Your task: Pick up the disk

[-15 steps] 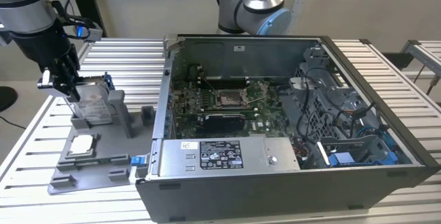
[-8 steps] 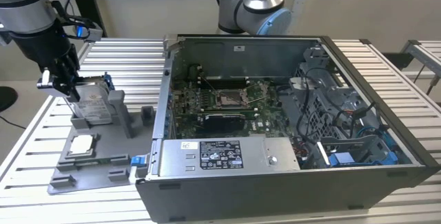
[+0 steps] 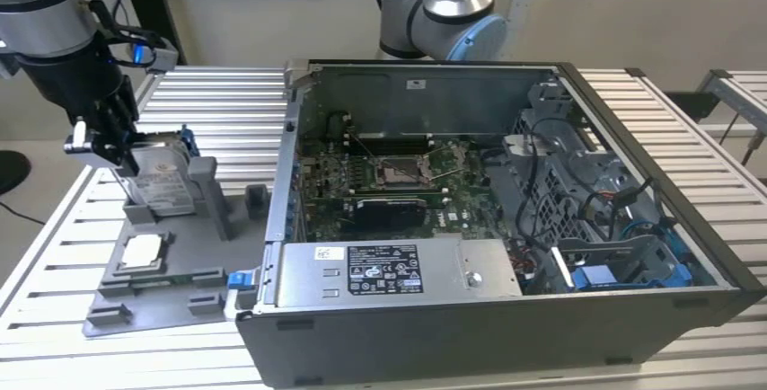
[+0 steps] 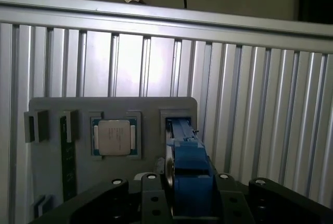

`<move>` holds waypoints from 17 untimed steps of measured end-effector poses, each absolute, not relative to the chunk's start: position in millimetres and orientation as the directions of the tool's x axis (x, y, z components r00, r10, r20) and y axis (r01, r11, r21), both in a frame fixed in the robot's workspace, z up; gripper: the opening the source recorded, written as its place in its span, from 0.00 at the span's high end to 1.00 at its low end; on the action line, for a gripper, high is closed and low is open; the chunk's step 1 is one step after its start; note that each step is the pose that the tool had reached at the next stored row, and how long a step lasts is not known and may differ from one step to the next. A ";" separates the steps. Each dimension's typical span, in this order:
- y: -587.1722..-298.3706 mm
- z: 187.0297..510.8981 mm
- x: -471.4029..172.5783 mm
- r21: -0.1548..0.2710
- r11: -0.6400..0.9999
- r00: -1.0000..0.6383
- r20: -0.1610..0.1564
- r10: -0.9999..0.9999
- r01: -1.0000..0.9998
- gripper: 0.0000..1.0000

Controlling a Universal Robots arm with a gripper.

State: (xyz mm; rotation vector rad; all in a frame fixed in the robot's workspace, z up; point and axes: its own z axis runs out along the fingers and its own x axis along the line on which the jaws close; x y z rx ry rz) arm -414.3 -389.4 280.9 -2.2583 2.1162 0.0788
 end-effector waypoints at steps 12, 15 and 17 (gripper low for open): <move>-390.2 305.8 -414.4 0.002 -0.064 0.064 -0.068 -0.996 -0.998 1.00; -390.2 319.5 -414.3 0.002 -0.064 0.064 -0.068 -0.996 -0.998 1.00; -390.2 326.1 -414.3 0.002 -0.064 0.064 -0.068 -0.996 -0.998 1.00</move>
